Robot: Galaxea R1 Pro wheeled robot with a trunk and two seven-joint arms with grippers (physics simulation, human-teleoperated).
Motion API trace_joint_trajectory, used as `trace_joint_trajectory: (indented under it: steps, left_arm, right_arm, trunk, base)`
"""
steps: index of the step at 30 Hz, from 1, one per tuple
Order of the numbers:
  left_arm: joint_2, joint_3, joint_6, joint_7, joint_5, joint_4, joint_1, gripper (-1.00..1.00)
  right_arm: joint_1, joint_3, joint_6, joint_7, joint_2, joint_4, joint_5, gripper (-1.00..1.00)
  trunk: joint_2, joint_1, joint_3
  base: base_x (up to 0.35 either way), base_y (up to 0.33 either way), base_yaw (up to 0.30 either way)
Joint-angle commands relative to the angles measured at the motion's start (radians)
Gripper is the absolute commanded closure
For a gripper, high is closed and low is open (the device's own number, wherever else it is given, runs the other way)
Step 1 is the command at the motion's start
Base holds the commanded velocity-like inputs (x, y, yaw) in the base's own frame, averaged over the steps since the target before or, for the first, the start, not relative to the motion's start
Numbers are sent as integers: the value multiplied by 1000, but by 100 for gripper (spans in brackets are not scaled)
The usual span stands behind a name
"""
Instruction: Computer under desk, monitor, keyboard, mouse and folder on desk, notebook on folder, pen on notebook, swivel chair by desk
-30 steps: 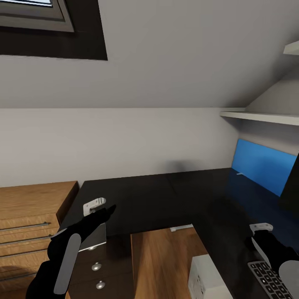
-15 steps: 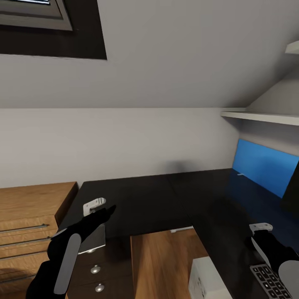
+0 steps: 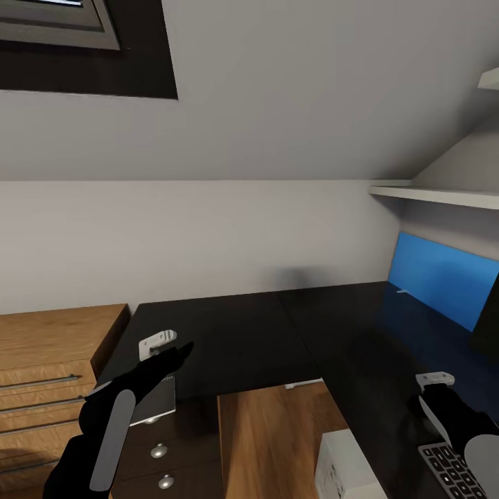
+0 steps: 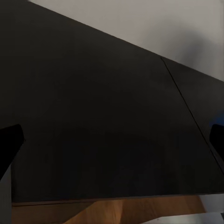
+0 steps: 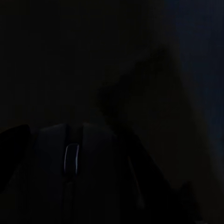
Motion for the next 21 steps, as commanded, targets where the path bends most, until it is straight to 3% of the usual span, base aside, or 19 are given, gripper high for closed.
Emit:
trace_joint_trajectory:
  steps: [1, 21]
  left_arm:
    - [-1, 2, 6, 6, 10, -1, -1, -100]
    - [-1, 1, 6, 6, 10, -1, -1, -100]
  right_arm:
    - [-1, 7, 7, -1, -1, -1, 3, 100]
    - [-1, 8, -2, -1, 1, -1, 3, 100]
  trunk:
    - [-1, 0, -1]
    - [-1, 0, -1]
  base:
    - [0, 0, 0]
    - [24, 0, 0]
